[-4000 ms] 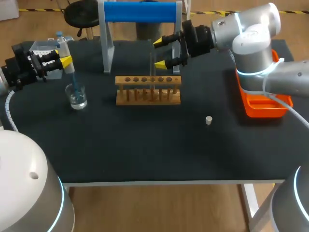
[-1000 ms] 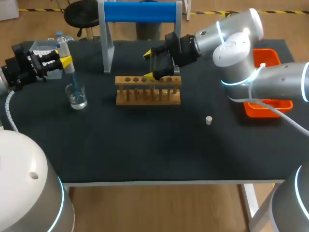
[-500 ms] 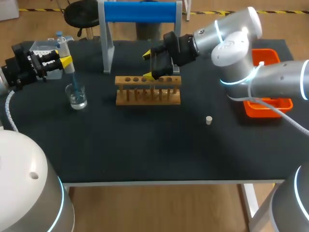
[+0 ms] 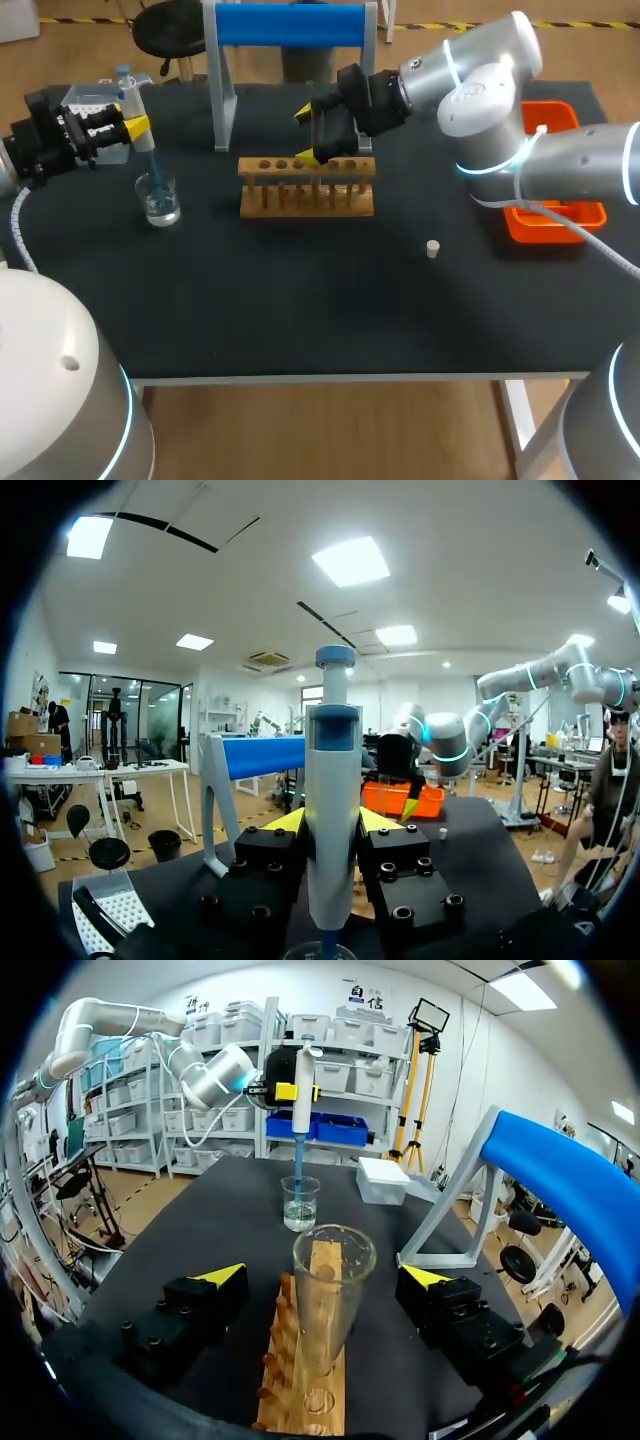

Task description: Invert the test tube, pick up the pipette, mount the tip to pipette, aspirate from beaker and dispense into the tube, eject the tip, return the pipette, and cap with the stopper.

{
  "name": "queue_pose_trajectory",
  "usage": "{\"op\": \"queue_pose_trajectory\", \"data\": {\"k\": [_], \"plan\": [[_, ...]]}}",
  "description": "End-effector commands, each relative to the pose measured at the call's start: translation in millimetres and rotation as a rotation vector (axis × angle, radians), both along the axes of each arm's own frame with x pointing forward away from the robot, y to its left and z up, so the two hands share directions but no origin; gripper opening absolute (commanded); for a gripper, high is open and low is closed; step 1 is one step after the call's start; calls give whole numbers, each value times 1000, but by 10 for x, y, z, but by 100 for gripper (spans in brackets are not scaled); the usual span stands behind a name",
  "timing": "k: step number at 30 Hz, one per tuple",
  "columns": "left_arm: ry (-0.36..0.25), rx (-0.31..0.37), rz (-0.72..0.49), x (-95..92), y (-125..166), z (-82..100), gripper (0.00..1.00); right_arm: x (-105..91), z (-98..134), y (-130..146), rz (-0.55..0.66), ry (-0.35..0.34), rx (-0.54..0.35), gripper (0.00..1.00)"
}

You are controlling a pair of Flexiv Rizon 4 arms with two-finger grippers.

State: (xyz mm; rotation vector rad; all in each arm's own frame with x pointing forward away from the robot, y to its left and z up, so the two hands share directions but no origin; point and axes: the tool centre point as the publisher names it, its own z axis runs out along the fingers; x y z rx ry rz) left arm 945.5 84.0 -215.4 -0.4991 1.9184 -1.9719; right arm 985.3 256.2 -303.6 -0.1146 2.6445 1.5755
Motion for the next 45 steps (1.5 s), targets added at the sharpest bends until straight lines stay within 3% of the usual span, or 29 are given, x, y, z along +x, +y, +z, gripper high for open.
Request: {"op": "queue_pose_trajectory", "data": {"k": [1,32,39,45], "plan": [[0,-1,-4,2,12,1,0,-6,-8,2,1,-3,-4,100],[0,-1,-4,2,12,1,0,-7,-17,1,3,-11,-8,100],[-4,38,8,-35,-16,182,0,-7,-17,1,3,-11,-8,100],[-27,87,5,-45,-51,452,0,-7,-17,1,3,-11,-8,100]]}}
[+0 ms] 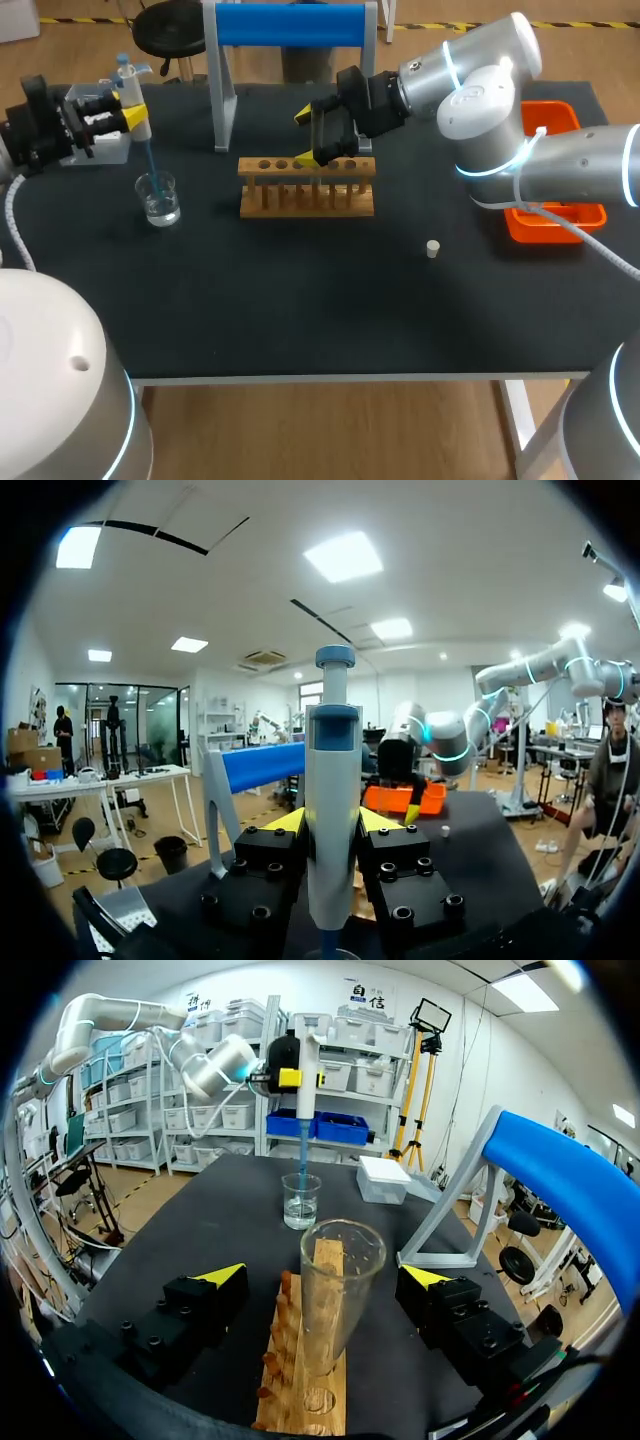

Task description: Invert the test tube, pick up the pipette, mount the tip to pipette, aspirate from beaker and dispense into the tube, eject the tip, return the pipette, and cap with the stopper.

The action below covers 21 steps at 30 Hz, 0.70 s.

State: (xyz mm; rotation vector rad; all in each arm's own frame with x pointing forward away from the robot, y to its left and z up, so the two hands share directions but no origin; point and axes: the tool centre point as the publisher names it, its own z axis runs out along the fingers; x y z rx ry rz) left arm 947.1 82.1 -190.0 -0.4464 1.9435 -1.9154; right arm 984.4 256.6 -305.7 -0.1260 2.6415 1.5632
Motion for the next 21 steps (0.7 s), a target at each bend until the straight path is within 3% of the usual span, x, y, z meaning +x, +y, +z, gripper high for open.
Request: {"op": "queue_pose_trajectory", "data": {"k": [1,11,21], "plan": [[8,49,8,-56,-46,252,0,2,4,-2,1,0,-3,100],[-4,115,-12,-24,-304,821,0,2,4,-2,1,0,-3,100],[-22,118,-83,-62,-814,1451,0,2,4,-2,1,0,-3,100]]}}
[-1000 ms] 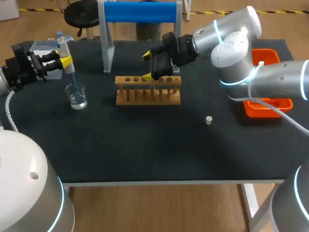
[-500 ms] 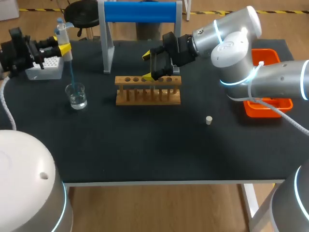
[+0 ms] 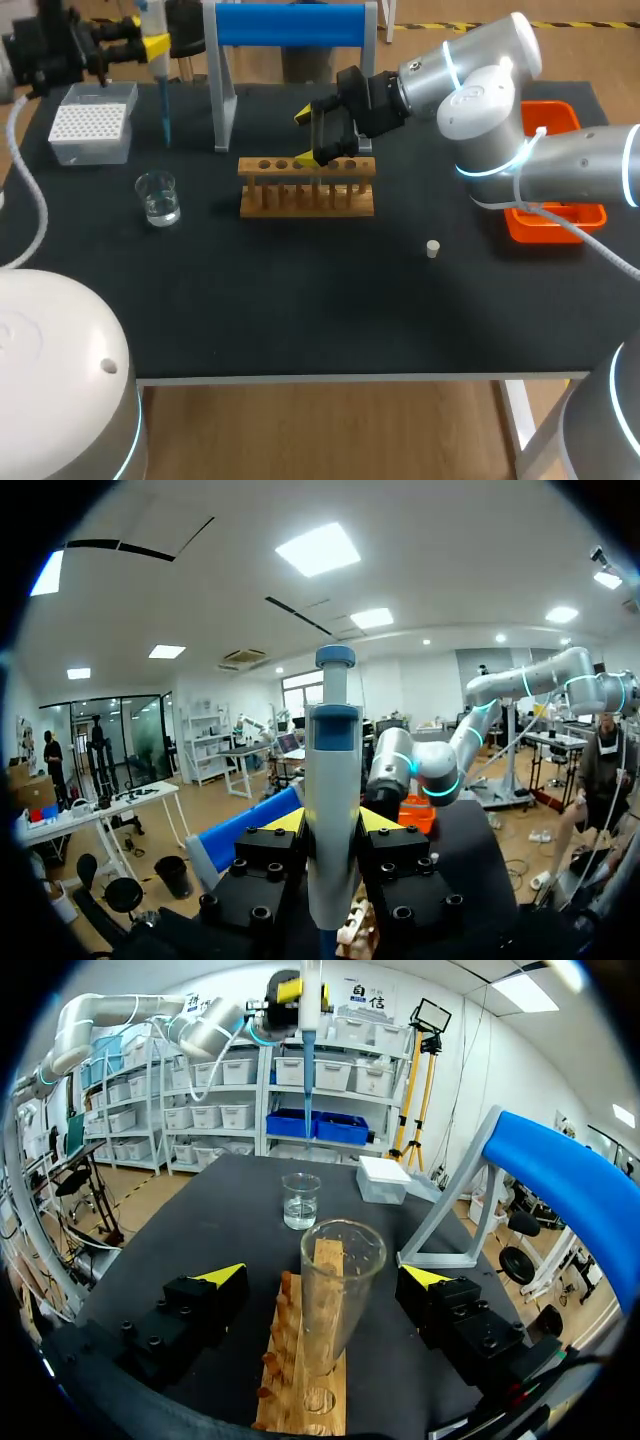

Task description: Invert the test tube, pick up the pipette, mount the tip to pipette, aspirate from beaker and dispense into the tube, eject the tip, return the pipette, and cap with the stopper.

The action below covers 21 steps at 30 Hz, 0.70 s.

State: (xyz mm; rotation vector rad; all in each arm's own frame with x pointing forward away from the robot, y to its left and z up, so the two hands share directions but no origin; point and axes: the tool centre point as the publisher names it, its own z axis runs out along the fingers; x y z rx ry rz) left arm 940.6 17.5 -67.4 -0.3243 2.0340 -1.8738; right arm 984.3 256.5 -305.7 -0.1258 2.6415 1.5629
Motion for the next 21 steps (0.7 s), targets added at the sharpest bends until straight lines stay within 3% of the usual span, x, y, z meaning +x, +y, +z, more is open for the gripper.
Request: {"op": "queue_pose_trajectory", "data": {"k": [1,11,16,21], "plan": [[2,28,-21,-6,-233,294,0,2,4,-2,1,1,-2,100],[-39,-17,-172,-78,-857,728,0,2,4,-2,1,1,-2,100],[-54,-45,-256,-104,-1146,839,0,2,4,-2,1,1,-2,100],[-26,-86,-329,-74,-1405,881,0,2,4,-2,1,1,-2,100]]}}
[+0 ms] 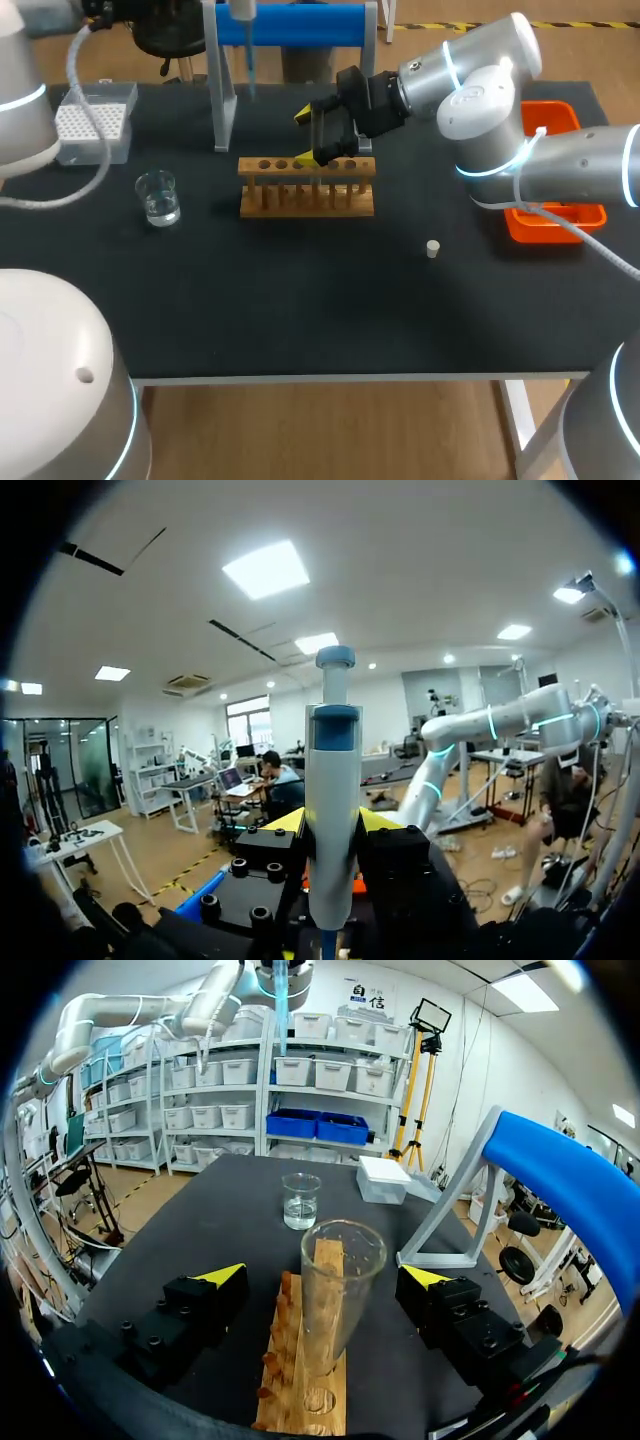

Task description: Invert the test tube, pick up the pipette, mount the tip to pipette, aspirate from beaker and dispense into the tube, eject the tip, return the pipette, and cap with the stopper.

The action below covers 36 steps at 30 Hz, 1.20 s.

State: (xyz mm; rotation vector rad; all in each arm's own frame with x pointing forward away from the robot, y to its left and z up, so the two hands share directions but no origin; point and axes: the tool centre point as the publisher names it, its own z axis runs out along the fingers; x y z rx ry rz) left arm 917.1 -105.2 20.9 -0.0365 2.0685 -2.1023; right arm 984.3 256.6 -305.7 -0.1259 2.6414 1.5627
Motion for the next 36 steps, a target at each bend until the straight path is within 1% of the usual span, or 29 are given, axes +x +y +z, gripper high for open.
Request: {"op": "queue_pose_trajectory", "data": {"k": [1,4,5,7,8,10,11,13,14,19,36], "plan": [[13,-11,-75,173,-226,1,0,3,4,-3,1,1,-2,100],[28,-39,-111,228,-338,-1,0,3,4,-3,1,1,-2,100],[32,-34,-116,253,-376,-8,0,3,4,-3,1,1,-2,100],[42,-50,-139,293,-440,-14,0,3,4,-3,1,1,-2,100],[44,-46,-147,311,-472,-18,0,3,4,-3,1,1,-2,100],[63,-64,-165,345,-531,-34,0,3,4,-3,1,1,-2,100],[65,-51,-171,364,-562,-42,0,3,4,-3,1,1,-2,100],[78,-62,-182,401,-599,-55,0,3,4,-3,1,1,-2,100],[81,-53,-182,417,-617,-65,0,3,4,-3,1,1,-2,100],[101,-53,-195,456,-653,-92,0,3,4,-3,1,1,-2,100],[102,-51,-195,456,-651,-94,0,3,4,-3,1,1,-2,100]]}}
